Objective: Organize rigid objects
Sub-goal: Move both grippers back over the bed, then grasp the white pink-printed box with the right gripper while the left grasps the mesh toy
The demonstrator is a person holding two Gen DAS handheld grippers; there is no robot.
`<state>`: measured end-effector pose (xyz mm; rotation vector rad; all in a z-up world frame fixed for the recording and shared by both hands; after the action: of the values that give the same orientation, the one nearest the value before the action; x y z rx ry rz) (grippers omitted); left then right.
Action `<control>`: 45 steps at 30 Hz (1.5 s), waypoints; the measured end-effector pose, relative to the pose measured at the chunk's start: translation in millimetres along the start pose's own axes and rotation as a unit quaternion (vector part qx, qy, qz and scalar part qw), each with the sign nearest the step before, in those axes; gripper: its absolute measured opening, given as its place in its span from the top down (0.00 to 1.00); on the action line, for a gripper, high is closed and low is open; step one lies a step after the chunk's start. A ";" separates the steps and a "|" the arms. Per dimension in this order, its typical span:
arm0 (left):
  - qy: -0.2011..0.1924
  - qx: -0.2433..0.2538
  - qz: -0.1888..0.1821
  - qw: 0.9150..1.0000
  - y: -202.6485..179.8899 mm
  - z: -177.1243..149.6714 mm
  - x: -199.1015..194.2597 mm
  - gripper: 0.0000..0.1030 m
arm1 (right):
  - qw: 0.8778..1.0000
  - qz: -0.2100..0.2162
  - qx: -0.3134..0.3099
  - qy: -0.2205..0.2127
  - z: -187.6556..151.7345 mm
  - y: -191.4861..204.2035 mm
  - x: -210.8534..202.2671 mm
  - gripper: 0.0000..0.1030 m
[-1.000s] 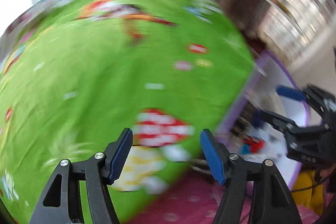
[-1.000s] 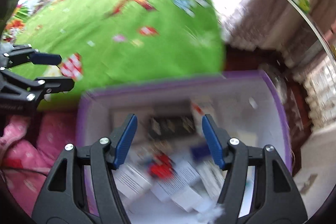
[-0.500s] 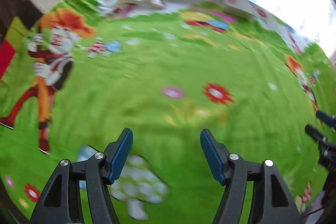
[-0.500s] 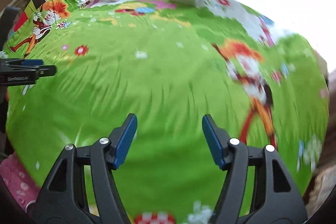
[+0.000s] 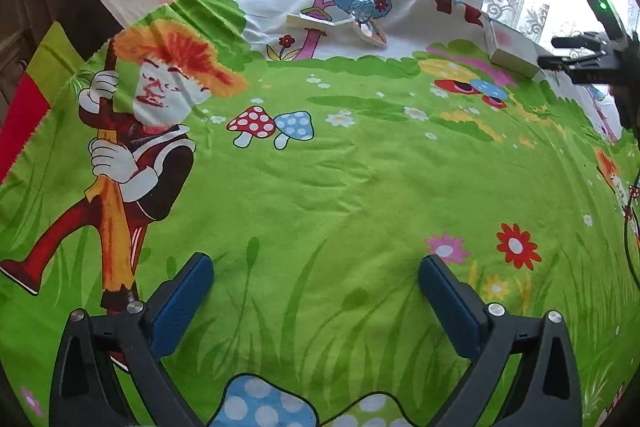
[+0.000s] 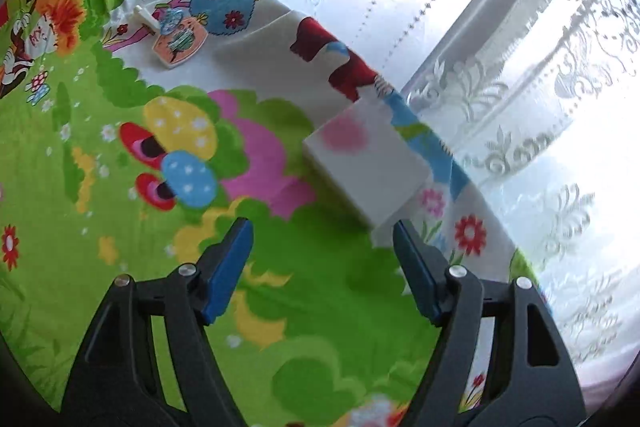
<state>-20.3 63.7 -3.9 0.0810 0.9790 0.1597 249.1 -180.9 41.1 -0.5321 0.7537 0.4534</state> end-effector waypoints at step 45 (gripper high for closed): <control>0.020 -0.245 -0.039 0.968 17.2 224.5 142.5 0.01 | 0.977 0.092 0.192 0.012 -71.3 81.5 1.4 0.28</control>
<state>242.7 105.8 6.6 -0.4161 0.9569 0.3273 167.3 -160.1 -26.9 -0.1053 0.8939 0.4585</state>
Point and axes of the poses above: each gripper's, at about its wrist camera, not at the fingertips, and x roughly the way its jaws point, y to its left, z to its top, the point moved 1 cm from there along x, roughly the way its jaws point, and after that the axes turned 12 degrees about x, right-handed, at the moved point
